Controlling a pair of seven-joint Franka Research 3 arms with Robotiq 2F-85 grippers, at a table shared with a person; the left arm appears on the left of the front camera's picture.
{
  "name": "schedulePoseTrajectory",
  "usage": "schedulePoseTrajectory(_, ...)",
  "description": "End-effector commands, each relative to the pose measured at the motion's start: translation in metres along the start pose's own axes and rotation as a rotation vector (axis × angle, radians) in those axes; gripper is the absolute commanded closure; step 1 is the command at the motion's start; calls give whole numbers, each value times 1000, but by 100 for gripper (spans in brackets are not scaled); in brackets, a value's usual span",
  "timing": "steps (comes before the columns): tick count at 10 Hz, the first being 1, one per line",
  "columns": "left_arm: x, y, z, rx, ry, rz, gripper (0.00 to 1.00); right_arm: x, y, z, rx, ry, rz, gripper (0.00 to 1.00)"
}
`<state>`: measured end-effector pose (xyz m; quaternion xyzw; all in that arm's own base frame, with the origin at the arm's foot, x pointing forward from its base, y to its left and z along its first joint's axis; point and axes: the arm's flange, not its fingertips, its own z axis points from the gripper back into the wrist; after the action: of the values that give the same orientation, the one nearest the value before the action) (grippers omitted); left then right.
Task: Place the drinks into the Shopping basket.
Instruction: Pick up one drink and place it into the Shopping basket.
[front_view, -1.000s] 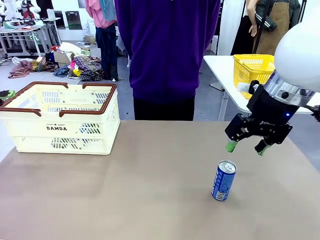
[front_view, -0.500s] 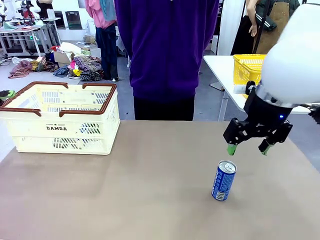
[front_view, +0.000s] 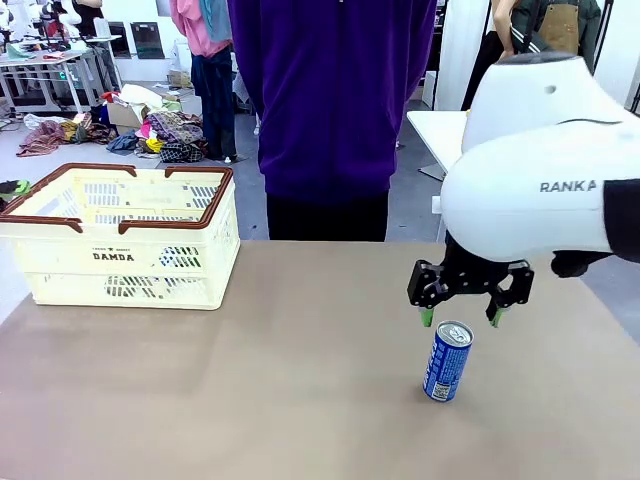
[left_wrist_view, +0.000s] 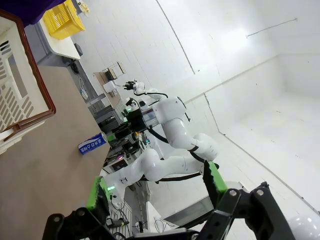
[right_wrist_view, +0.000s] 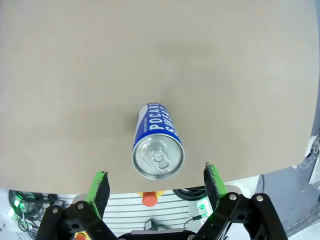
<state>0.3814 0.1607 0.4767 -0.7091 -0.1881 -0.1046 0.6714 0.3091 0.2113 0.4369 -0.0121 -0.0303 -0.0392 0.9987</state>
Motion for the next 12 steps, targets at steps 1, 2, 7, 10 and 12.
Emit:
schedulePoseTrajectory(1,0,-2,2,-13,3,-14,0,5,7,0,11,-17,-73,0)
schedulePoseTrajectory(2,0,-2,2,-13,3,-14,0,8,8,-9,2,11,-74,0)
schedulePoseTrajectory(7,0,-2,2,-13,3,-14,0,12,5,-57,7,50,-131,0)
schedulePoseTrajectory(10,0,-2,2,-13,3,-14,0,11,0,-77,30,98,-151,0)
schedulePoseTrajectory(12,0,-2,2,-13,3,-14,0,8,-7,-78,52,83,-164,0)
